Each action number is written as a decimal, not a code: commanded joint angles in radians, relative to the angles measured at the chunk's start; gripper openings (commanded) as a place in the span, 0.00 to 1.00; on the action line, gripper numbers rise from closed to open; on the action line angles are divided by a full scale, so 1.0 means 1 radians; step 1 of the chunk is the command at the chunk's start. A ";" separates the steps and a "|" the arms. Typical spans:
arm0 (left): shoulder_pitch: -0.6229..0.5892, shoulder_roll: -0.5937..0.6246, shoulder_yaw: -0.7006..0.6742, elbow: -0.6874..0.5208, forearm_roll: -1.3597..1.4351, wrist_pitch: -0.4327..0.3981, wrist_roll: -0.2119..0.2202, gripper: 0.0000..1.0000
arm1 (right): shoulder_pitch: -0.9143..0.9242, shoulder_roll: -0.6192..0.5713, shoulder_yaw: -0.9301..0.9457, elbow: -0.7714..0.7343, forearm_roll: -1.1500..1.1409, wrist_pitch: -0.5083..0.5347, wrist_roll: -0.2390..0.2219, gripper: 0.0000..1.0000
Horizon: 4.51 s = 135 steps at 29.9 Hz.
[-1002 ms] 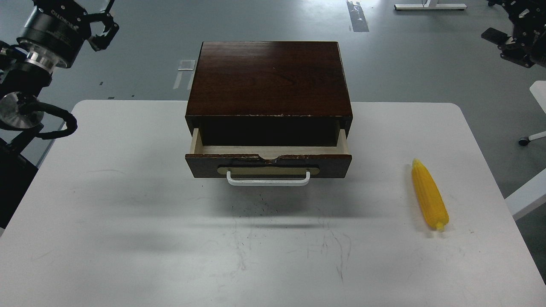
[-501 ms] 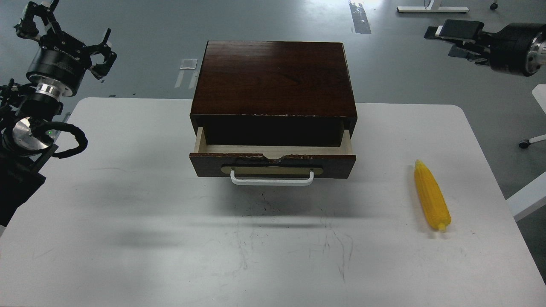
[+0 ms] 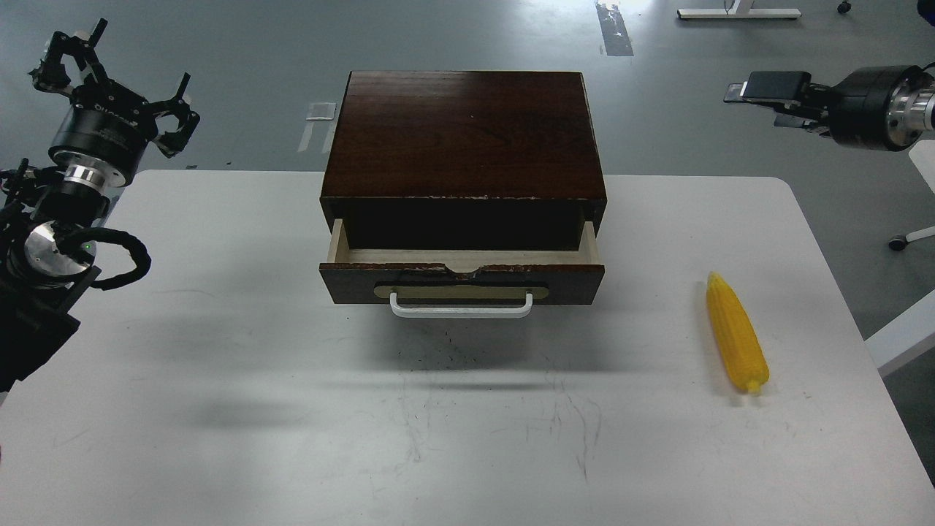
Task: Put corn in drawer with both arms
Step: 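Move the right gripper down toward the yellow corn cob, then close the right gripper on the corn cob and lift it, then carry the corn over the box and lower it toward the open drawer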
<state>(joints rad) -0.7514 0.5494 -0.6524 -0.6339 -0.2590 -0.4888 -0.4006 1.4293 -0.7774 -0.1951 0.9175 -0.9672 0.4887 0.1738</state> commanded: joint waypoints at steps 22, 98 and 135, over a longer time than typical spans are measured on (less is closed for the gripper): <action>0.023 0.029 -0.026 -0.009 0.007 0.000 -0.004 0.99 | 0.066 0.125 -0.360 0.070 -0.022 0.000 -0.112 1.00; 0.027 0.098 -0.009 -0.007 0.017 0.000 -0.004 0.99 | 0.304 -0.183 -0.257 0.529 -0.100 -0.068 -0.119 0.22; 0.037 0.149 -0.009 -0.004 0.017 0.000 -0.006 0.99 | 0.468 0.475 -0.244 0.529 -0.795 -0.107 0.027 0.29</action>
<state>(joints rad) -0.7170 0.6987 -0.6611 -0.6379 -0.2424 -0.4887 -0.4056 1.9204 -0.3182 -0.4388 1.4561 -1.7513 0.3822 0.2011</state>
